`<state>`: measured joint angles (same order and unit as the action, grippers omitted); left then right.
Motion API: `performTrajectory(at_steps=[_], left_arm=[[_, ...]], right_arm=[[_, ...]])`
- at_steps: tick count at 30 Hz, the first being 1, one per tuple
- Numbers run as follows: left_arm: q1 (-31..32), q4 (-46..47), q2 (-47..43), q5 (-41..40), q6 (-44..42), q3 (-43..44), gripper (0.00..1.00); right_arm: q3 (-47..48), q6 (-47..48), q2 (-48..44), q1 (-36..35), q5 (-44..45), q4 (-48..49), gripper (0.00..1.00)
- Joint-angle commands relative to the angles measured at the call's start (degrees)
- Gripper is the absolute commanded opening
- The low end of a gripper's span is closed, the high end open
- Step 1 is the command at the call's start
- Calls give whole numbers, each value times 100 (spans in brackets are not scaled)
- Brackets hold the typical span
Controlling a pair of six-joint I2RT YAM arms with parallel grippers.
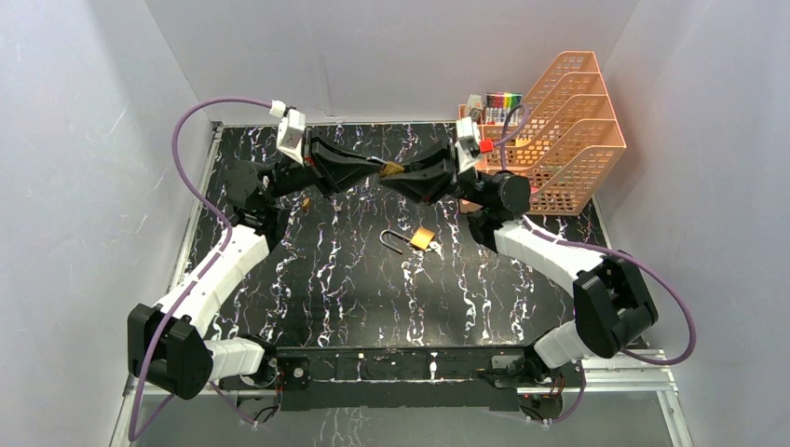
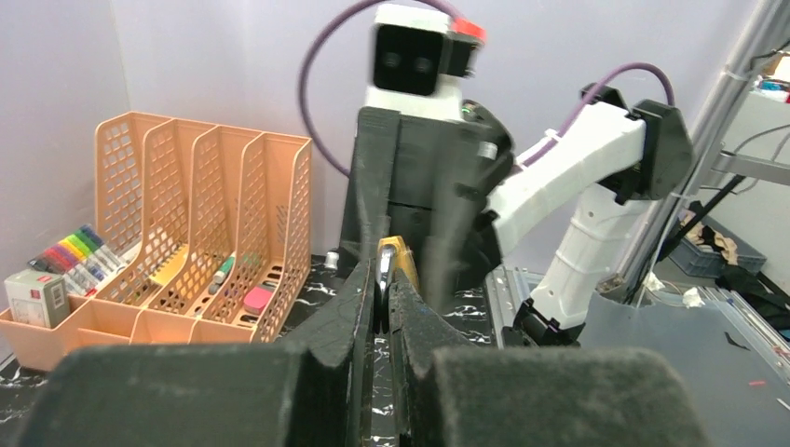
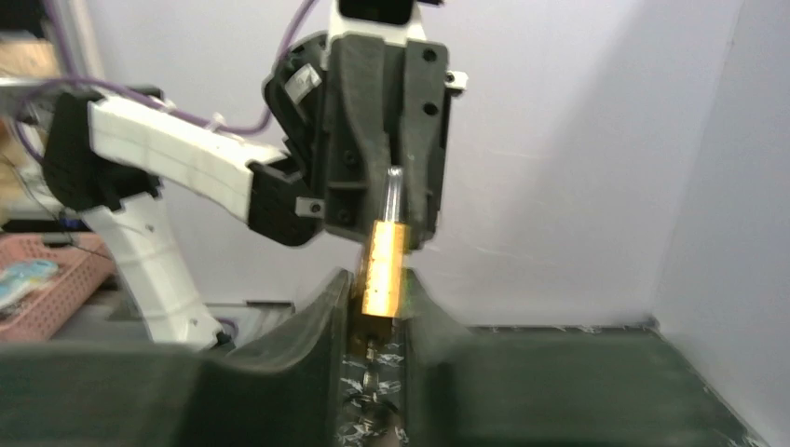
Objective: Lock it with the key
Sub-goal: Lock the lock.
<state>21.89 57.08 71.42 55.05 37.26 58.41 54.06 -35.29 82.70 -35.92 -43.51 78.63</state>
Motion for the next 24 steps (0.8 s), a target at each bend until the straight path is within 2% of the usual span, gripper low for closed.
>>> performTrajectory(at_steps=[1, 5, 9, 12, 13, 15, 16, 17, 18, 19, 21, 24], left_arm=[[28, 529, -226, -189, -262, -152, 0], [30, 524, -342, -266, -396, -285, 0], [20, 523, -379, -333, -421, -348, 0], [-16, 344, -467, -408, -520, -366, 0], [-49, 173, -531, -419, -592, -332, 6], [-134, -543, -670, -432, -910, -142, 44], [-170, -1219, -739, -438, -1123, 13, 58], [-187, -1801, -787, -412, -1371, 192, 66], [-197, -2381, -810, -354, -1643, 384, 83], [-209, -2923, -816, -273, -1922, 593, 95], [-252, -3780, -789, -70, -2345, 962, 98], [-332, -4545, -675, 427, -2685, 1313, 98]], right_arm=[[601, -343, 214, -41, -62, 179, 15], [524, -254, 111, -39, -2, 50, 16], [607, -151, 36, -43, -46, -243, 0], [711, -107, -26, -8, -192, -685, 0], [762, -93, -71, 37, -276, -871, 0], [897, -52, -172, 201, -575, -1493, 0], [948, -41, -226, 305, -753, -1707, 0], [977, -55, -278, 411, -932, -1861, 0], [997, -88, -336, 534, -1120, -1982, 0], [1020, -130, -397, 654, -1335, -2098, 0], [1130, -123, -495, 855, -1725, -2457, 0], [1418, 131, -551, 890, -2180, -3427, 0]])
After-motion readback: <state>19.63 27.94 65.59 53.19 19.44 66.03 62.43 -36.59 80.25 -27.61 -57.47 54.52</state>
